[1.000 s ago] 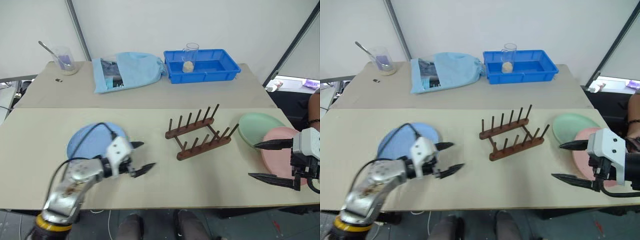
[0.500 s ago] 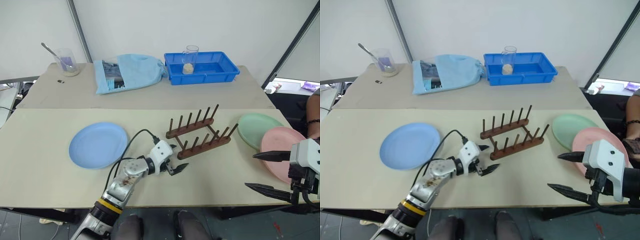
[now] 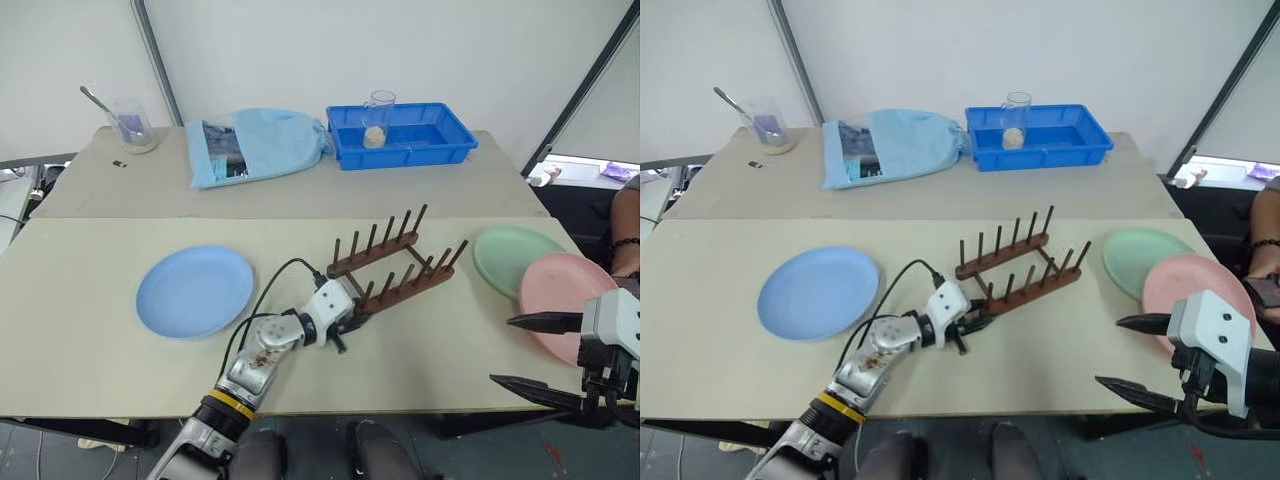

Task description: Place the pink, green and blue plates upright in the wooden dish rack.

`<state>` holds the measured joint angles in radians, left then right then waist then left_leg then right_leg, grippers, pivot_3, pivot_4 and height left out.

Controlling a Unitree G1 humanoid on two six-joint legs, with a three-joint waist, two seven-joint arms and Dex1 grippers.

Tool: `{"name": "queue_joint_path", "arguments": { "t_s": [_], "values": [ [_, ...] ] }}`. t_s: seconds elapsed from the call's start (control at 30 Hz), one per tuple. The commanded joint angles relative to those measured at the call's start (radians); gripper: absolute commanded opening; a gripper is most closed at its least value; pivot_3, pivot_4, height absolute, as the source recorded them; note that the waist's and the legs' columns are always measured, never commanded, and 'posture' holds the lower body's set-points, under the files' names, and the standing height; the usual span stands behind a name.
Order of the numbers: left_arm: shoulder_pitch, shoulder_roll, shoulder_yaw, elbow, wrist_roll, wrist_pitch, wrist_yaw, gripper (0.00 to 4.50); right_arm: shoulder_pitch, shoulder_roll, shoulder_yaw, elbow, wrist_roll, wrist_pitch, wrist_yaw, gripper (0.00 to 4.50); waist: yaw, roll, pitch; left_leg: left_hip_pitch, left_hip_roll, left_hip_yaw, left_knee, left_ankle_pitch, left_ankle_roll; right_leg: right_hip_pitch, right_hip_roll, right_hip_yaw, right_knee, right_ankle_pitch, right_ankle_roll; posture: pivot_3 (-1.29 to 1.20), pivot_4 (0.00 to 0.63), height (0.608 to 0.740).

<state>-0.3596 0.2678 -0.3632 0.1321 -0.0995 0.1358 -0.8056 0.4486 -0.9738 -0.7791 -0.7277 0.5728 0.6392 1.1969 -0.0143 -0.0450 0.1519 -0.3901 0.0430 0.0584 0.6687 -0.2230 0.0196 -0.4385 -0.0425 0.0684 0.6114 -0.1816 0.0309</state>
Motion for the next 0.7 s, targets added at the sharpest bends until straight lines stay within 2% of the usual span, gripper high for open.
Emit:
{"name": "queue_joint_path", "arguments": {
  "t_s": [0.03, 0.13, 0.47, 0.53, 0.6, 0.7],
  "values": [
    [-0.048, 0.036, 0.005, -0.018, -0.052, -0.017, -0.141, 0.88, 0.018, 0.008, -0.051, -0.020, -0.001, -0.023, 0.010, 4.50, 0.001, 0.000, 0.000, 0.000, 0.000, 0.000, 0.000, 0.000, 0.000, 0.000, 0.000, 0.000, 0.000, 0.000, 0.000, 0.00, 0.150, 0.737],
    [-0.108, 0.036, -0.006, 0.053, -0.055, -0.057, -0.216, 0.88, 0.068, 0.020, -0.066, -0.029, -0.019, -0.032, 0.024, 4.50, 0.007, 0.000, 0.000, -0.002, -0.001, 0.000, 0.000, -0.002, -0.003, 0.000, -0.001, 0.000, -0.001, 0.000, 0.000, 0.00, 0.150, 0.737],
    [-0.242, -0.049, -0.017, 0.295, 0.004, -0.167, -0.268, 0.88, 0.154, 0.082, -0.050, -0.111, -0.042, -0.042, -0.015, 4.50, 0.012, 0.000, 0.000, -0.010, -0.005, -0.006, 0.001, 0.000, 0.001, -0.003, -0.002, 0.000, -0.003, -0.002, 0.004, 0.00, 0.150, 0.737],
    [-0.255, -0.044, -0.003, 0.321, 0.002, -0.184, -0.275, 1.91, 0.164, 0.090, -0.045, -0.117, -0.047, -0.048, -0.019, 4.50, 0.010, 0.000, 0.000, -0.010, -0.005, -0.006, 0.000, 0.000, 0.001, -0.003, -0.001, 0.000, -0.003, -0.002, 0.003, 0.00, 0.150, 0.737],
    [-0.258, -0.029, 0.008, 0.320, 0.002, -0.200, -0.282, 2.75, 0.160, 0.088, -0.029, -0.112, -0.053, -0.053, -0.029, 4.50, 0.008, 0.000, 0.000, -0.009, -0.005, -0.006, 0.000, 0.000, 0.001, -0.002, -0.001, 0.000, -0.002, -0.002, 0.003, 0.00, 0.150, 0.737],
    [-0.228, 0.035, 0.026, 0.236, -0.007, -0.195, -0.309, 4.25, 0.123, 0.074, 0.027, -0.091, -0.085, -0.068, -0.066, 4.50, 0.001, 0.000, 0.000, -0.009, -0.005, -0.006, 0.001, 0.000, 0.001, -0.002, -0.002, 0.000, -0.002, -0.002, 0.004, 0.00, 0.150, 0.737]
  ]
}}
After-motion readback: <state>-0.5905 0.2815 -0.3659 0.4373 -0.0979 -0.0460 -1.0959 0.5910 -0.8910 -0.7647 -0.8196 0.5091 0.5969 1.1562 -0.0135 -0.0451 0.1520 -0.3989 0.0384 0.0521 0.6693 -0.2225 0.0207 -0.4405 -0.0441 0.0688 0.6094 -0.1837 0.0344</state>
